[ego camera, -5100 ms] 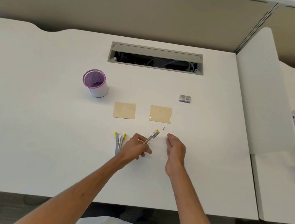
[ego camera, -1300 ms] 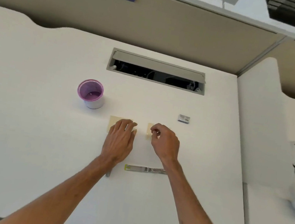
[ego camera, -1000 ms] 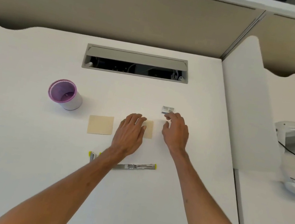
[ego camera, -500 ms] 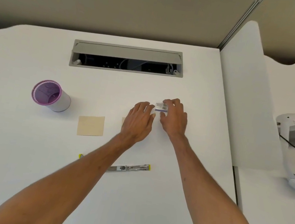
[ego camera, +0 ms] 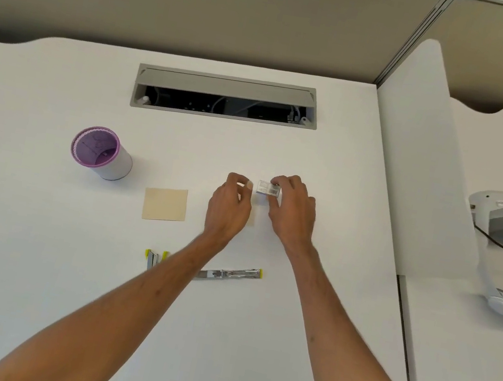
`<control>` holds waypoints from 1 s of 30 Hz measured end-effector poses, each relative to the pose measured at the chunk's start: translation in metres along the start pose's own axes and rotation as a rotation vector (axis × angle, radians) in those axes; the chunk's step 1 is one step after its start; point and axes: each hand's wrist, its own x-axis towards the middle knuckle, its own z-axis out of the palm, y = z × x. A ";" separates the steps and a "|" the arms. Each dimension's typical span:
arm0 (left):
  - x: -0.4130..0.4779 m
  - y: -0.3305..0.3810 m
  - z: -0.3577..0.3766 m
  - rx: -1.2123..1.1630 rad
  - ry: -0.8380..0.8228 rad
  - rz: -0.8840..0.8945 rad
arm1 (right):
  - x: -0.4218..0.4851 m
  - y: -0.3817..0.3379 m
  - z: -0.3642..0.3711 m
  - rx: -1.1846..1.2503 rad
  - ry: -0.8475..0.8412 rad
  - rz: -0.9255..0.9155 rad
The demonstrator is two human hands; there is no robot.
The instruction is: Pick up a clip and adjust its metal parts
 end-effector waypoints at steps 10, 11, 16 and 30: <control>-0.049 -0.021 -0.039 -0.323 0.038 -0.178 | -0.066 -0.041 -0.007 0.160 0.047 -0.071; -0.055 -0.025 -0.042 -0.370 0.021 -0.194 | -0.072 -0.045 -0.006 0.169 0.040 -0.081; -0.080 -0.046 -0.055 -0.503 -0.013 -0.247 | -0.102 -0.060 0.001 0.203 0.015 -0.108; -0.114 -0.078 -0.072 -0.626 0.108 -0.314 | -0.146 -0.080 0.018 0.466 -0.012 0.016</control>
